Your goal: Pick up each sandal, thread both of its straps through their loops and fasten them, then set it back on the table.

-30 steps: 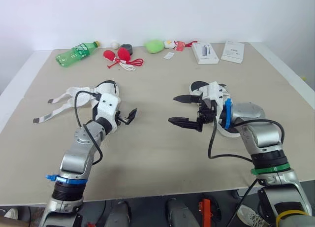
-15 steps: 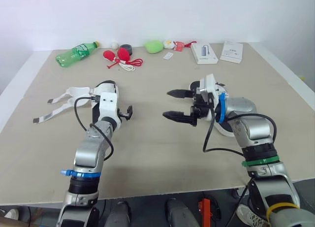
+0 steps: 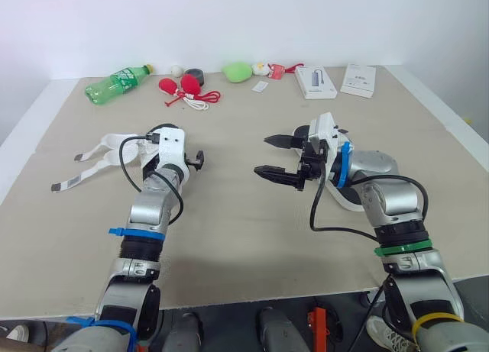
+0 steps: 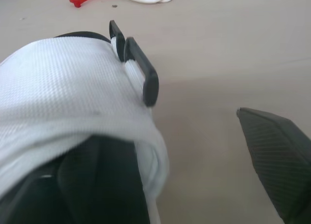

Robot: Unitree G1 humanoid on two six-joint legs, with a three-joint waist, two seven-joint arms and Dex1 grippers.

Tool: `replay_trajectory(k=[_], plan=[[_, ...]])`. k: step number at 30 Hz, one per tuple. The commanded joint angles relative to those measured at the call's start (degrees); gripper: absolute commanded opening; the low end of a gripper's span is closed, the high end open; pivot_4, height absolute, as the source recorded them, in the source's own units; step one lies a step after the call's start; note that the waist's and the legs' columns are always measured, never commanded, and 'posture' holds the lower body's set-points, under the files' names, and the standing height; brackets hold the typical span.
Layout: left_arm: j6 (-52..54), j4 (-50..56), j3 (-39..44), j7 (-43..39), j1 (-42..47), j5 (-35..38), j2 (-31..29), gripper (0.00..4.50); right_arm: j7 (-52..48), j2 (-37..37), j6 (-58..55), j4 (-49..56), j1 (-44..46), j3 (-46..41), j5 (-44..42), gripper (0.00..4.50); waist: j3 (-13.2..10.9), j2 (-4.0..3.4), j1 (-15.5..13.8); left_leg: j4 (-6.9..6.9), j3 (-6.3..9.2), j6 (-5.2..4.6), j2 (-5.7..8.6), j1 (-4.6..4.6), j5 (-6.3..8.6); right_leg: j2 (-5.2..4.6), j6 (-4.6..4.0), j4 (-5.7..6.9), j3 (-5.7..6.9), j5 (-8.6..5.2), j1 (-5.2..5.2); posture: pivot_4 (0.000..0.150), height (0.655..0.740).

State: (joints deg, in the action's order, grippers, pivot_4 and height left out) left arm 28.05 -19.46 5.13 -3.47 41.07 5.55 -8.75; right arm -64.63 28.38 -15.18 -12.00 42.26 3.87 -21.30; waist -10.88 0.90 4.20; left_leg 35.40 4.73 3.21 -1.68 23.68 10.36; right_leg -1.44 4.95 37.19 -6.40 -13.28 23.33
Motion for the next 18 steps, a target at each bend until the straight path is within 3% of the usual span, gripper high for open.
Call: replay_trajectory(k=[1, 3, 7, 12, 18], plan=[[-1.86, -1.9, 1.25, -1.89, 2.3, 0.93, -1.13, 2.78, 0.07, 0.21, 1.06, 1.74, -0.01, -0.63, 0.21, 4.5, 0.0, 0.0, -0.01, 0.0, 0.0, 0.01, 0.0, 0.01, 0.0, 0.0, 0.0, 0.0, 0.0, 0.0, 0.0, 0.15, 0.74], [-2.13, -2.91, 1.3, -1.96, 2.78, 0.83, -1.51, 1.67, 0.0, 0.25, 1.05, 1.75, -0.02, -0.7, 0.32, 4.5, 0.0, 0.0, -0.01, -0.01, 0.0, 0.01, 0.0, 0.01, 0.0, -0.01, 0.01, 0.0, 0.0, 0.0, 0.0, 0.15, 0.74], [-2.69, -3.84, 1.22, -3.33, 2.96, 0.88, -2.24, 0.15, -0.1, 0.29, 0.59, 1.94, -0.26, -0.9, 0.23, 4.5, 0.0, 0.0, 0.0, -0.01, 0.0, 0.01, 0.01, 0.02, 0.0, -0.01, 0.02, 0.0, 0.0, -0.01, 0.0, 0.15, 0.74], [-5.46, 1.93, -3.71, -13.44, -0.02, 0.09, -6.22, 0.02, -0.3, 0.6, -1.62, 2.18, -0.59, -1.66, -0.97, 4.5, 0.0, 0.0, 0.03, -0.02, 0.0, 0.03, 0.01, 0.04, -0.01, -0.01, 0.01, 0.0, 0.0, -0.01, 0.02, 0.15, 0.74], [-16.6, 16.89, -10.54, -35.73, -11.21, 2.63, -17.2, 0.02, -0.73, 2.94, -3.42, 3.67, -1.77, -3.25, -2.26, 4.5, -0.01, -0.01, 0.1, -0.17, 0.0, 0.11, -0.02, 0.09, -0.01, -0.01, -0.36, -0.01, -0.01, 0.08, 0.14, 0.15, 0.74]])
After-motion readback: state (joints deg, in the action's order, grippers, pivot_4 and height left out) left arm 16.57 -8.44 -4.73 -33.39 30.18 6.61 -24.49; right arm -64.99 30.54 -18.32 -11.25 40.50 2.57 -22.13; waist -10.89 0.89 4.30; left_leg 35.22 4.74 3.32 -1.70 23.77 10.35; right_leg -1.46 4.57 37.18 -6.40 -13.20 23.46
